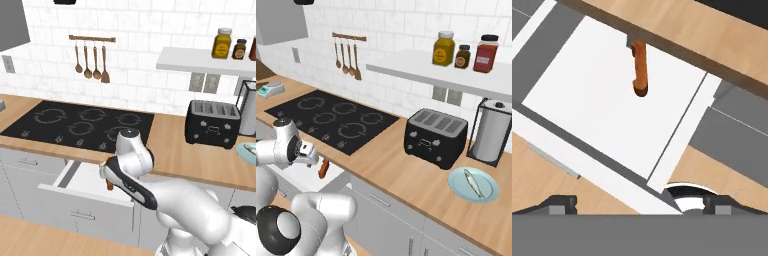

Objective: Pick up the knife from the drawer and place it on the cutting board. Then place the meat from the plate to the cutting board.

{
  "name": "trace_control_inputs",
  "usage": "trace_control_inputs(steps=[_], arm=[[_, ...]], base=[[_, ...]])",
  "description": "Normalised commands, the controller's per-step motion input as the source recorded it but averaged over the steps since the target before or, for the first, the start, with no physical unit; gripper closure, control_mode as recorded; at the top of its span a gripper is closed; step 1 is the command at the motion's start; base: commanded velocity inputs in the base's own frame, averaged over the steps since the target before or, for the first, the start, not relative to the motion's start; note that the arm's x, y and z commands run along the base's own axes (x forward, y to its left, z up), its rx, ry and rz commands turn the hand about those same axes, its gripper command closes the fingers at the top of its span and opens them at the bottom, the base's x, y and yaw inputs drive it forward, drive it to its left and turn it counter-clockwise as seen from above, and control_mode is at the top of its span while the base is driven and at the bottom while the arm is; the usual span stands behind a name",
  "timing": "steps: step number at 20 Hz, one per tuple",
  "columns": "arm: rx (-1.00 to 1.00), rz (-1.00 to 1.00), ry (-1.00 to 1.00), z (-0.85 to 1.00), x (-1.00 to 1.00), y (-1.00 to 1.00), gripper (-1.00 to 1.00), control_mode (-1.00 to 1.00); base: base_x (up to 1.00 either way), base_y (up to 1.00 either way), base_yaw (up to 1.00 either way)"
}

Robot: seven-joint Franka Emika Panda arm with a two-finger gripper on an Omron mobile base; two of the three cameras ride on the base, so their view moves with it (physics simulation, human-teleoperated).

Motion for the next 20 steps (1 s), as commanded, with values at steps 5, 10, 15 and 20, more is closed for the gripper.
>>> trace_control_inputs(steps=[5, 10, 15, 20], arm=[[0.07, -0.13, 0.08, -0.42, 0.21, 0.44, -1.00, -1.00], [0.02, -0.07, 0.10, -0.22, 0.17, 0.35, -1.00, -1.00], [0.00, -0.09, 0.00, -0.07, 0.35, 0.31, -1.00, -1.00], [0.00, -0.12, 0.10, -0.34, 0.32, 0.20, -1.00, -1.00]], base=[[0.00, 0.00, 0.00], [0.00, 0.00, 0.00], [0.00, 0.00, 0.00], [0.00, 0.00, 0.00]])
